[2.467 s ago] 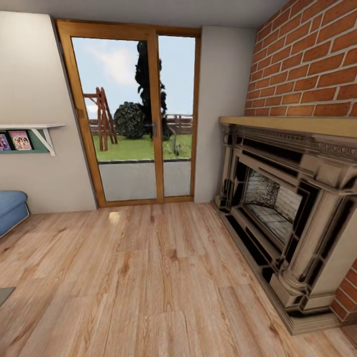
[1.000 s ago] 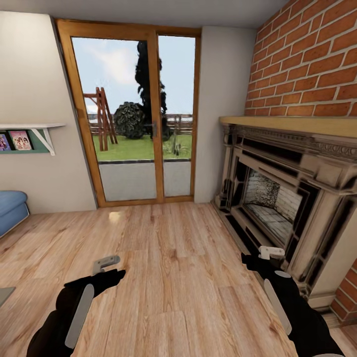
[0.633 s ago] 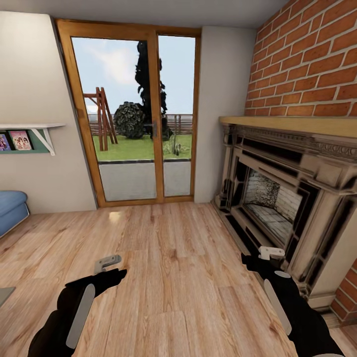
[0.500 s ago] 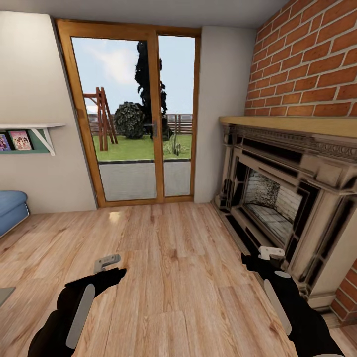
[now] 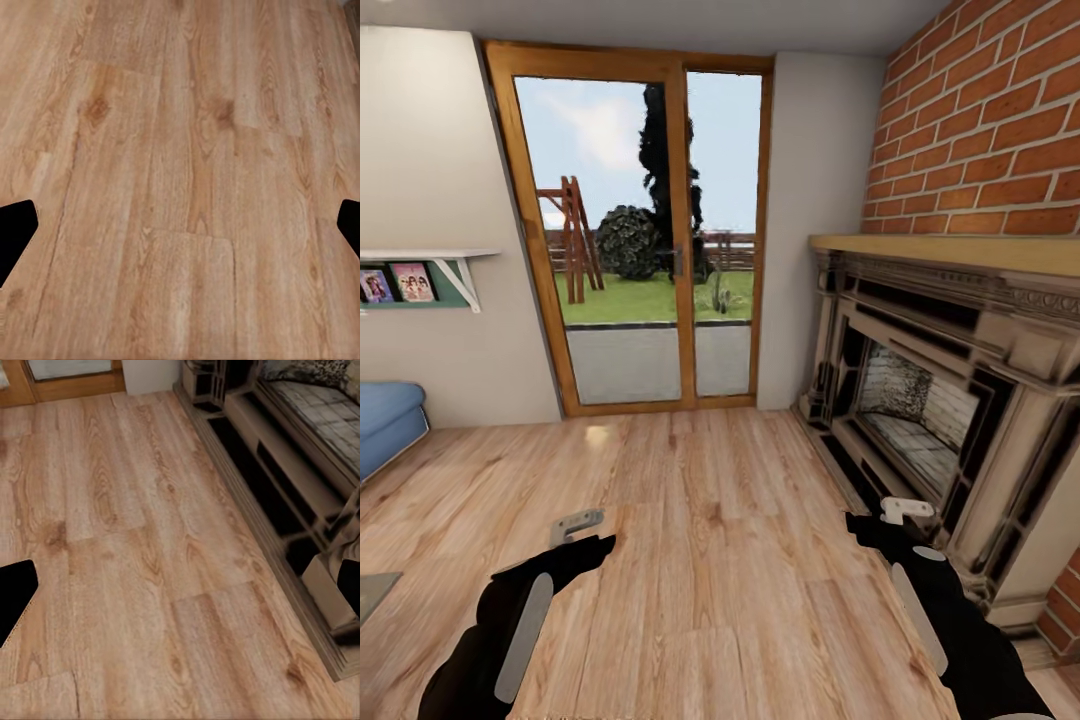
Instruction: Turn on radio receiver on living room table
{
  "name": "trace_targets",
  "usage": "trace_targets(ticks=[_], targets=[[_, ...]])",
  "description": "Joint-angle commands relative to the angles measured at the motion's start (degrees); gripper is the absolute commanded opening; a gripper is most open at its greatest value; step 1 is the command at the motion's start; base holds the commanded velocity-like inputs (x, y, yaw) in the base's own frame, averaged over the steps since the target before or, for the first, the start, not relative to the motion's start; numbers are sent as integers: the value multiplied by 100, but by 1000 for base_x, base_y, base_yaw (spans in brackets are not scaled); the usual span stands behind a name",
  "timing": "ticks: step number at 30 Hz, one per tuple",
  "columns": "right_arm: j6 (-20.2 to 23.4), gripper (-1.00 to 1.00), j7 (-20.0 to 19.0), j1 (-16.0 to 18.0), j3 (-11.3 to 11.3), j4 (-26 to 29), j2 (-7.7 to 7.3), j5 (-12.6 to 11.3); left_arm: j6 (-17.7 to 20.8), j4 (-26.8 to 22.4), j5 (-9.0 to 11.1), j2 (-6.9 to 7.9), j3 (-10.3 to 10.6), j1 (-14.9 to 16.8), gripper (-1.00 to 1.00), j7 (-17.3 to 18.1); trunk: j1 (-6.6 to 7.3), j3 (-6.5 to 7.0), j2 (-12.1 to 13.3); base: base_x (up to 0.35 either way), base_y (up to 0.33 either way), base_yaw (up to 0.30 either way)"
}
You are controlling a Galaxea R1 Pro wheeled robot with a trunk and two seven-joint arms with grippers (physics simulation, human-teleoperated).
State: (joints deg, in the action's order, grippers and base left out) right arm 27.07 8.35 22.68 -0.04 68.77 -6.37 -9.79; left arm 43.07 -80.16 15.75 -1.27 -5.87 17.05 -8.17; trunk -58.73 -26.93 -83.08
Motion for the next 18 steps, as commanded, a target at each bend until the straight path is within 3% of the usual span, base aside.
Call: trace_targets(ticks=[1,18], targets=[[0,100,0,0,2,-1,2,-2,0,0,-2,2,3,0,100,0,0,0,0,0,0,258],[0,100,9,0,-12,5,4,12,-1,1,-9,4,7,0,100,8,0,0,0,0,0,289]])
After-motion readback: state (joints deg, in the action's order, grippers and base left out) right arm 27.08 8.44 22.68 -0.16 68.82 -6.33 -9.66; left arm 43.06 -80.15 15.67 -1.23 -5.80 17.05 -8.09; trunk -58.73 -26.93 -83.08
